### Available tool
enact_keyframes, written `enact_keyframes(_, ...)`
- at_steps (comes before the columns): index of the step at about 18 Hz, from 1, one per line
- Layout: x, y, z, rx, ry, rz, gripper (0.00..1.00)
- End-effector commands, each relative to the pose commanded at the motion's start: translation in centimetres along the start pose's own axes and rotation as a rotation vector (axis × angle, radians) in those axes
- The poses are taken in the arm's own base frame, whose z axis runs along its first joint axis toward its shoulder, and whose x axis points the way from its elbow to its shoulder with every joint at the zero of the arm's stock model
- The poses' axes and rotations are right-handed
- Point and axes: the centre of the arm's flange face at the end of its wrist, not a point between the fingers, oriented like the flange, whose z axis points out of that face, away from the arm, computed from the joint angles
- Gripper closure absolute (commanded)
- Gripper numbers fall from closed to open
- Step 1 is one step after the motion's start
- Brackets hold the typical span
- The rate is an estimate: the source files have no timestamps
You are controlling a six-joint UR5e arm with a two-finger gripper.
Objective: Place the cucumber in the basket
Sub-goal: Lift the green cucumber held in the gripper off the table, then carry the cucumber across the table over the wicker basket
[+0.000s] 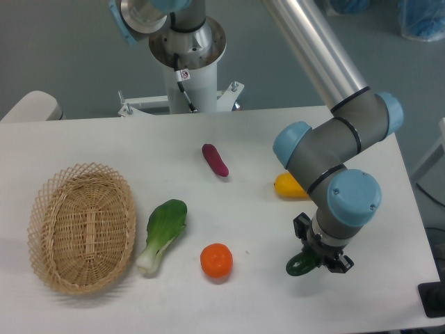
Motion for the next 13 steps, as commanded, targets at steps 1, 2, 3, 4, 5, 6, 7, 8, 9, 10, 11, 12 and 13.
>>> enact_keyframes(1, 0.0, 0.0, 0.1, 0.000, 0.002, 0.000, 0.81)
enact_keyframes(2, 0.0, 0.0, 0.0, 0.000, 0.000, 0.000, 0.81)
enact_keyframes(3, 0.1, -0.1, 0.1, 0.000, 0.000, 0.002, 0.82)
enact_keyframes(4, 0.2, -0.3, 0.0, 0.000, 0.002, 0.005, 0.82)
enact_keyframes(5, 0.2, -0.4, -0.1, -0.001, 0.000, 0.008, 0.81)
enact_keyframes(6, 0.4, -0.7, -0.2, -0.007, -0.001, 0.011, 0.81)
enact_keyframes(7, 0.7, -1.3, -0.1, -0.028, 0.004, 0.020, 0.81)
enact_keyframes(8, 1.1, -2.4, -0.1, -0.048, 0.001, 0.032, 0.81)
enact_keyframes(9, 1.3, -3.0, -0.2, -0.050, -0.001, 0.034, 0.82)
enact_keyframes(10, 1.5, -3.5, -0.2, -0.050, 0.004, 0.039, 0.82)
enact_keyframes(11, 1.8, -3.7, -0.2, -0.043, 0.009, 0.036, 0.81)
enact_keyframes(12, 2.4, -4.2, -0.4, -0.037, 0.013, 0.034, 0.80)
enact_keyframes(13, 3.2, -4.8, -0.3, -0.026, 0.022, 0.040, 0.80)
